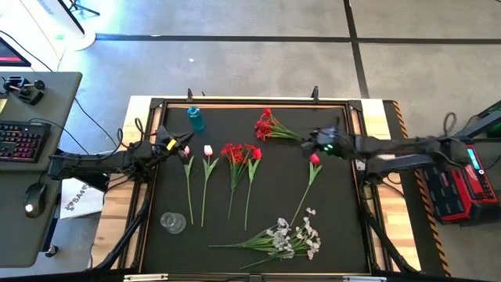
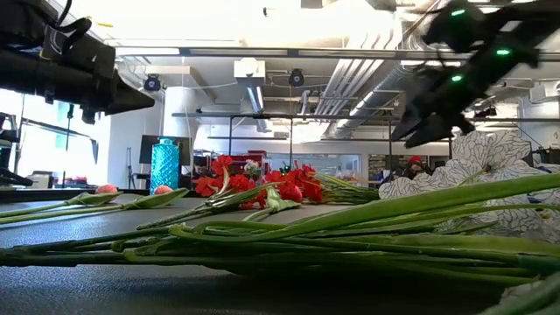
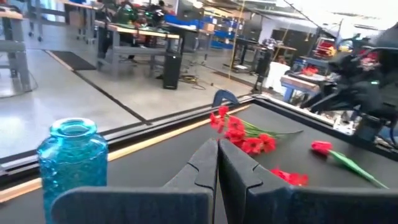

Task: Sort flowers into vase by color
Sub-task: Put the top red flowers into the blue vase

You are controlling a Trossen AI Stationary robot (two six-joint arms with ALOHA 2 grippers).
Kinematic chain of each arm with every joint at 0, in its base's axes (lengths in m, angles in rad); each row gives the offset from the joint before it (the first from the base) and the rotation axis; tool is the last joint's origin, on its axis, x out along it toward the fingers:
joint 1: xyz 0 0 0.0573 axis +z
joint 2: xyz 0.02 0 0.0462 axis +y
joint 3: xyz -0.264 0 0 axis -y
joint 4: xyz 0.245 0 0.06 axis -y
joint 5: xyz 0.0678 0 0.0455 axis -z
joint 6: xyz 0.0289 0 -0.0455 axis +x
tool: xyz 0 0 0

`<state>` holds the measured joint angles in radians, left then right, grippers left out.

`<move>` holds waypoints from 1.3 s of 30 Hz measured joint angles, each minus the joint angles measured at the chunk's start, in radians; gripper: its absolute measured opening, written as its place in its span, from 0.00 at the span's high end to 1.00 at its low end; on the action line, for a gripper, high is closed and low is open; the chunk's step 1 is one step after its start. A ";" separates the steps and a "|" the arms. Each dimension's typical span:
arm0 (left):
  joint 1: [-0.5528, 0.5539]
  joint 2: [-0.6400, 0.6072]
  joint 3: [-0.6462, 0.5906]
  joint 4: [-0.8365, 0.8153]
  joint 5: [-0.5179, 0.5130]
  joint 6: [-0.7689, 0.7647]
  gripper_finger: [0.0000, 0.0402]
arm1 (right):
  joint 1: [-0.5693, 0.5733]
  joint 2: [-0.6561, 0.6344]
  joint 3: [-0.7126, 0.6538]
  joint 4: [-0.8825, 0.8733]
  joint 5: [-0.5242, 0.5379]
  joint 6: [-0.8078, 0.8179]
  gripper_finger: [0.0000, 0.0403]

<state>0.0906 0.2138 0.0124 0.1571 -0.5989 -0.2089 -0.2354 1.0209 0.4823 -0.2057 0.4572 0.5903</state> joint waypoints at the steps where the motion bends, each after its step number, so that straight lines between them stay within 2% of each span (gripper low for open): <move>1: 0.000 0.000 0.000 -0.001 0.014 -0.007 1.00 | -0.019 0.052 0.042 -0.033 -0.019 -0.037 0.54; 6: 0.000 0.001 0.000 -0.017 0.068 -0.075 1.00 | -0.124 0.289 0.216 -0.094 -0.075 -0.238 0.54; 12: 0.000 0.001 0.000 -0.039 0.140 -0.093 1.00 | -0.234 0.512 0.375 -0.132 -0.246 -0.425 0.50; 19: 0.000 0.001 0.000 -0.050 0.146 -0.067 0.99 | -0.282 0.684 0.486 -0.194 -0.373 -0.529 0.41; 24: 0.000 0.000 0.000 -0.059 0.122 -0.059 0.91 | -0.286 0.765 0.494 -0.186 -0.392 -0.587 0.40; 27: 0.001 0.000 0.000 -0.062 0.118 -0.065 0.84 | -0.293 0.793 0.497 -0.183 -0.403 -0.587 0.45; 29: 0.001 0.000 0.000 -0.062 0.118 -0.076 0.80 | -0.292 0.799 0.497 -0.182 -0.407 -0.580 0.53; 31: 0.001 0.000 0.000 -0.063 0.120 -0.083 0.77 | -0.291 0.796 0.496 -0.173 -0.413 -0.562 0.64; 35: 0.001 0.000 0.000 -0.063 0.154 -0.102 0.74 | -0.293 0.765 0.490 -0.137 -0.400 -0.516 0.91; 36: 0.000 0.001 0.000 -0.063 0.167 -0.102 0.74 | -0.294 0.754 0.489 -0.125 -0.389 -0.498 0.95; 39: 0.000 0.007 0.000 -0.053 0.184 -0.103 0.72 | -0.295 0.697 0.489 -0.080 -0.383 -0.450 0.95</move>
<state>0.0910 0.2205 0.0124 0.1037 -0.4152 -0.3119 -0.5308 1.7178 0.9710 -0.2855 0.0744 0.1404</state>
